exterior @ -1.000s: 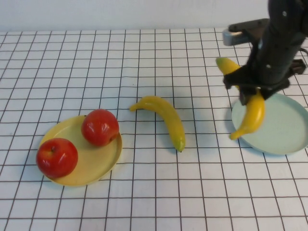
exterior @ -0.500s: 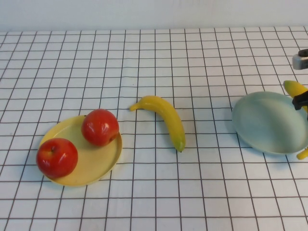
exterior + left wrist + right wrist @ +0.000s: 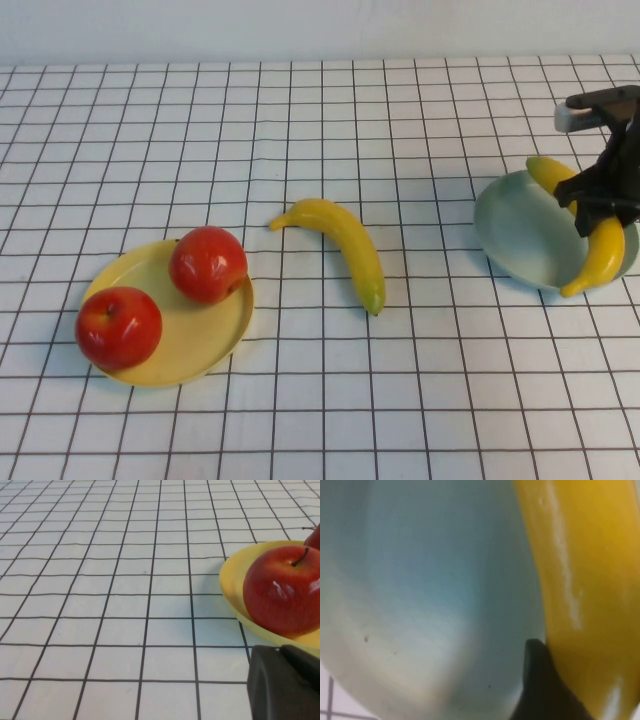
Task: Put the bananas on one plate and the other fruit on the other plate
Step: Put another type of fruit in the right plate
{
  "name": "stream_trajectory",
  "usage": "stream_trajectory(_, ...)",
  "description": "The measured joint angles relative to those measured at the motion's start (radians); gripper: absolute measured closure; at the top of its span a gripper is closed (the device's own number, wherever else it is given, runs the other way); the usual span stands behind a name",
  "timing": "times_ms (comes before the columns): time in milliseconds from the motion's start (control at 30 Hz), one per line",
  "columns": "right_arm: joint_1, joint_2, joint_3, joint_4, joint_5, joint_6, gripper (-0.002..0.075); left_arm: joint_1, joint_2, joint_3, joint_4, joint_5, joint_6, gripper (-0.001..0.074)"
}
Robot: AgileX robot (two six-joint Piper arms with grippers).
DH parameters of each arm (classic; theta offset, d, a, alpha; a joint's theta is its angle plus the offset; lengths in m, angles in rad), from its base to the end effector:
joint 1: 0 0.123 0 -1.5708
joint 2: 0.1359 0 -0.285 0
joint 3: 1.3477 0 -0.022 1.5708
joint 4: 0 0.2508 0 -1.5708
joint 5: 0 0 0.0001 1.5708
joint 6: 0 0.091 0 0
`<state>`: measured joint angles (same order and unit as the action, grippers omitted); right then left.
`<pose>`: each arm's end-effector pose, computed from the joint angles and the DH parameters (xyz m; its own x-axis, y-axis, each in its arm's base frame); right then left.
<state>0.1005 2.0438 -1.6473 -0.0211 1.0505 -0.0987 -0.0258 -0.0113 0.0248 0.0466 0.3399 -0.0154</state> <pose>0.4256 0.0412 0.2124 -0.9566 -0.2060 -0.2063 -0.2019 0.9786 -0.0406 0.0535 0.0000 0.1748 -0.2622 0.0353 -0.9644 0.0183 0.9993 0.0316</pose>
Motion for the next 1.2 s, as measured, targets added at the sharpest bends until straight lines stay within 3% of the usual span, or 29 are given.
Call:
stream_trajectory(433,0.0,0.027,-0.179,-0.009,0.128,-0.008,0.0353,0.0,0.0,0.0,0.0,0.0,0.0,0.0737)
stream_trajectory(600,0.012,0.027,-0.253,0.082,0.171,-0.014,0.0353,0.0,0.0,0.0,0.0,0.0,0.0,0.0737)
stream_trajectory(700,0.066,0.027,-0.274,0.098,0.173,-0.033,0.0353,0.0,0.0,0.0,0.0,0.0,0.0,0.0737)
stream_trajectory(967,0.325,0.057,-0.275,0.085,0.169,-0.123,0.0344,0.0,0.0,0.0,0.0,0.0,0.0,0.0737)
stream_trajectory(1200,0.444,0.137,-0.352,0.087,0.161,-0.134,0.025,0.0,0.0,0.0,0.0,0.0,0.0,0.0737)
